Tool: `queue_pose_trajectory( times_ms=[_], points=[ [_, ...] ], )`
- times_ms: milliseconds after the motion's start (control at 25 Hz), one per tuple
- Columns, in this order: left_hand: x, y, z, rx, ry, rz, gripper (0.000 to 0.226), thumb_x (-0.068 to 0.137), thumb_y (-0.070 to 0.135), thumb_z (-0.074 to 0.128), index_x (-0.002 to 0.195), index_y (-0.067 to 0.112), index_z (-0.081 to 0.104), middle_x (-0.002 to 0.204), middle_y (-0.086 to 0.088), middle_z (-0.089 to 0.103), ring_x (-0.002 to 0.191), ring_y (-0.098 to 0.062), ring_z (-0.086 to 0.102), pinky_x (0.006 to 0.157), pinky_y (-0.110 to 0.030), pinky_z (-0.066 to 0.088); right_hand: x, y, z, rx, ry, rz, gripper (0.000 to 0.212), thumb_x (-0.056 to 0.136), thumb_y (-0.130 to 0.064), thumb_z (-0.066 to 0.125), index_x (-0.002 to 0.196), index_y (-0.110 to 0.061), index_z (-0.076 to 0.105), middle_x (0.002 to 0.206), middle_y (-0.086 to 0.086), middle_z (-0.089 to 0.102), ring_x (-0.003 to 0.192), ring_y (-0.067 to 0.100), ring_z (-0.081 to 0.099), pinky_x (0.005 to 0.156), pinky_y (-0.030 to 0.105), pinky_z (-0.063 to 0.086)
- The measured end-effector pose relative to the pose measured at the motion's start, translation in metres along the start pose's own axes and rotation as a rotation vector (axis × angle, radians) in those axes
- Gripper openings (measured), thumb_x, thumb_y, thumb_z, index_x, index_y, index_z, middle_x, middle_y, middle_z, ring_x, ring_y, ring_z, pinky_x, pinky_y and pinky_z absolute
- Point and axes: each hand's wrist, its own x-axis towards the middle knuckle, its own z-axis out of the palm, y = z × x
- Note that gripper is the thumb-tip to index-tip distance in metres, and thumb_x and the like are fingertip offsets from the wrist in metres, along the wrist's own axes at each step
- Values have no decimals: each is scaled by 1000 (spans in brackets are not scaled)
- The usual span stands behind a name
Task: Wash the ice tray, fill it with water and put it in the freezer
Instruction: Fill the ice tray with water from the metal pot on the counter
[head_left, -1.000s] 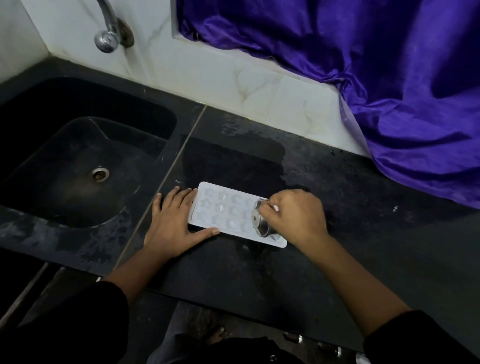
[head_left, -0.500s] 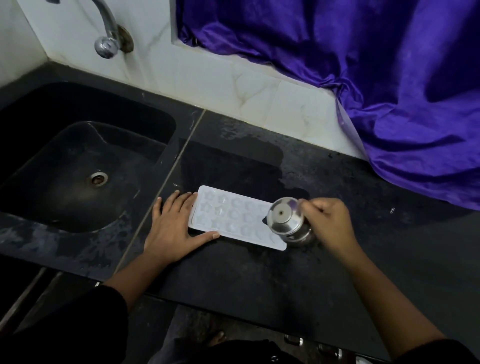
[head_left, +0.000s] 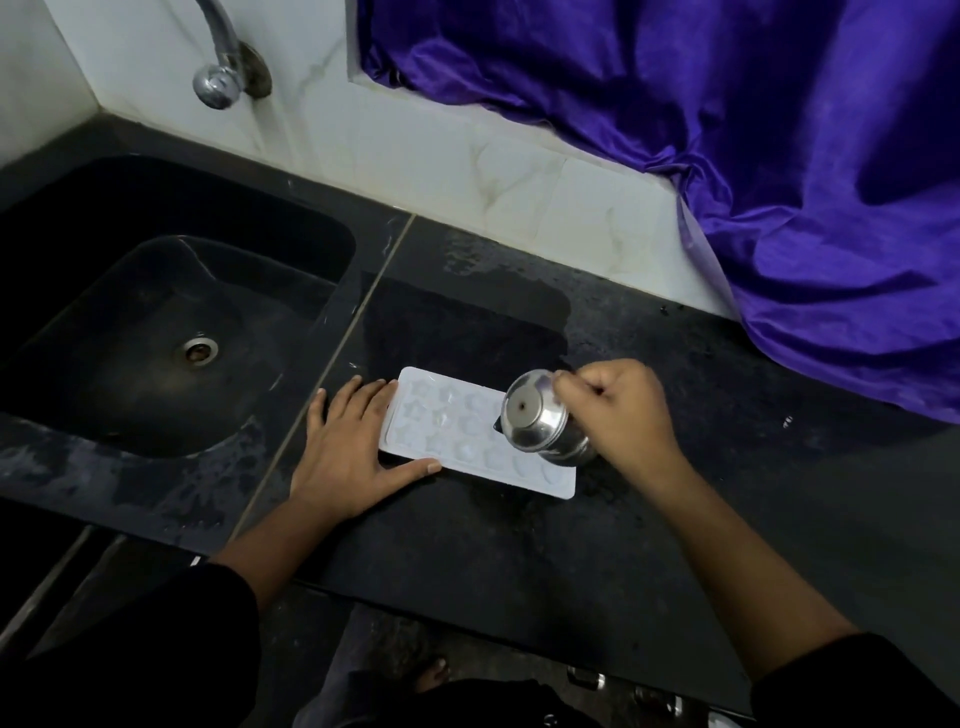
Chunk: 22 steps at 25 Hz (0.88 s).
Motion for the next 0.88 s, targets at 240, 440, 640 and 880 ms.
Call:
queue_pose_trajectory(
  times_ms=[240,440,640,880],
  points=[
    [-1,-1,0,-8,8,-4,122,71,105,35,162,22,34,164,1,41,159,-23,23,130,-56,5,2,-27,35,-587,-138,-169,50,92,-40,58,52,-12,47,46,0,43,46,18,45,50,31,33],
    [-2,-1,2,-19,25,3,121,72,104,36,160,22,37,163,1,44,158,-24,26,129,-58,7,-1,-35,48,-694,-155,-211,47,96,-39,52,56,-14,56,50,-2,48,53,19,51,54,31,34],
    [0,-1,1,-8,6,-4,121,72,104,36,162,23,34,165,2,41,159,-22,23,130,-57,5,-1,-1,25,-354,-52,-57,55,87,-40,63,49,-9,35,44,4,32,42,15,33,47,34,30],
    [0,0,0,-3,3,0,121,73,104,36,162,22,35,165,1,41,159,-22,23,130,-55,4,-9,25,-4,479,117,252,51,99,-13,66,57,3,42,60,9,37,56,19,32,52,28,28]
  ],
)
